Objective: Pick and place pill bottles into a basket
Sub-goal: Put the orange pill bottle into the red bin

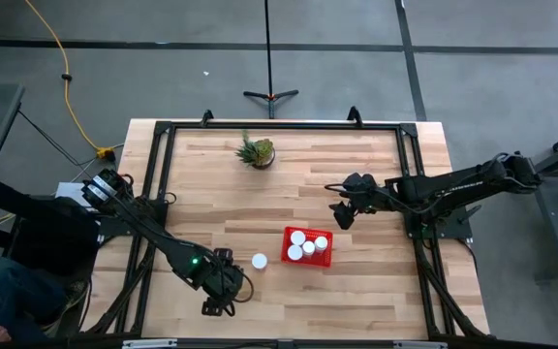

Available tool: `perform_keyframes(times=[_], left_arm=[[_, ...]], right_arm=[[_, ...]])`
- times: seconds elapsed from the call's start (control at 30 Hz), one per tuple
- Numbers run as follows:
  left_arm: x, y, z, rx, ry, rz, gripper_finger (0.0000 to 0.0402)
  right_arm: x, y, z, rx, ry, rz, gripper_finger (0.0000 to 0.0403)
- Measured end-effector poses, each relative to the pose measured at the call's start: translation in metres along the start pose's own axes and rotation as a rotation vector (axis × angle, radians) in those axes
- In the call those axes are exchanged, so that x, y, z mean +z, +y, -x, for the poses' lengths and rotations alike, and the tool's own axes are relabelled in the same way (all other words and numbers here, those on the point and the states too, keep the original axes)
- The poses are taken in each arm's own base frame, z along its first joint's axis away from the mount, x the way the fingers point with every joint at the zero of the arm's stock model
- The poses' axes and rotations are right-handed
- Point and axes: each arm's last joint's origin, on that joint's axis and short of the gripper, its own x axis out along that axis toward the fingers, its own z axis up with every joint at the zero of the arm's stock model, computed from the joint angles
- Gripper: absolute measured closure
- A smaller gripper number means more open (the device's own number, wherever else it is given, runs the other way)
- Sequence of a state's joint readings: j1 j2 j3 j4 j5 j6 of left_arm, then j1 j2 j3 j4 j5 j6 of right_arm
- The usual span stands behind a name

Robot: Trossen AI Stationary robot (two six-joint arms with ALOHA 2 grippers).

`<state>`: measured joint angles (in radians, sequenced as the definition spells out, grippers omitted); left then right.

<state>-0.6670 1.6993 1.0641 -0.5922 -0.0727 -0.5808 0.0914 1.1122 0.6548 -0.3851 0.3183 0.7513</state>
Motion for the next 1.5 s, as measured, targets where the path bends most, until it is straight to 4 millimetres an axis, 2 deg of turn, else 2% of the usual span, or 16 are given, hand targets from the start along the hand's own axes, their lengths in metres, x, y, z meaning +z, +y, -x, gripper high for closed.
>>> perform_keyframes(times=[0.3, 0.7, 1.07, 1.5], left_arm=[[0.0003, 0.0004, 0.0, 0.013, -0.009, -0.001, 0.0024], [0.0007, 0.0006, -0.0002, 0.024, -0.018, -0.063, 0.0103], [0.0021, -0.0004, -0.0002, 0.017, -0.032, -0.15, 0.0152], [0.0018, -0.0007, 0.0, 0.005, -0.022, -0.152, 0.0158]], right_arm=[[0.0, 0.0, 0.0, 0.0, 0.0, -0.005, 0.0139], [0.0002, -0.0002, 0.0, -0.005, -0.005, 0.018, 0.014], [0.0002, -0.0002, 0.0, -0.005, -0.005, 0.018, 0.0139], [-0.0021, -0.0015, 0.0001, -0.017, 0.018, -0.024, 0.0139]])
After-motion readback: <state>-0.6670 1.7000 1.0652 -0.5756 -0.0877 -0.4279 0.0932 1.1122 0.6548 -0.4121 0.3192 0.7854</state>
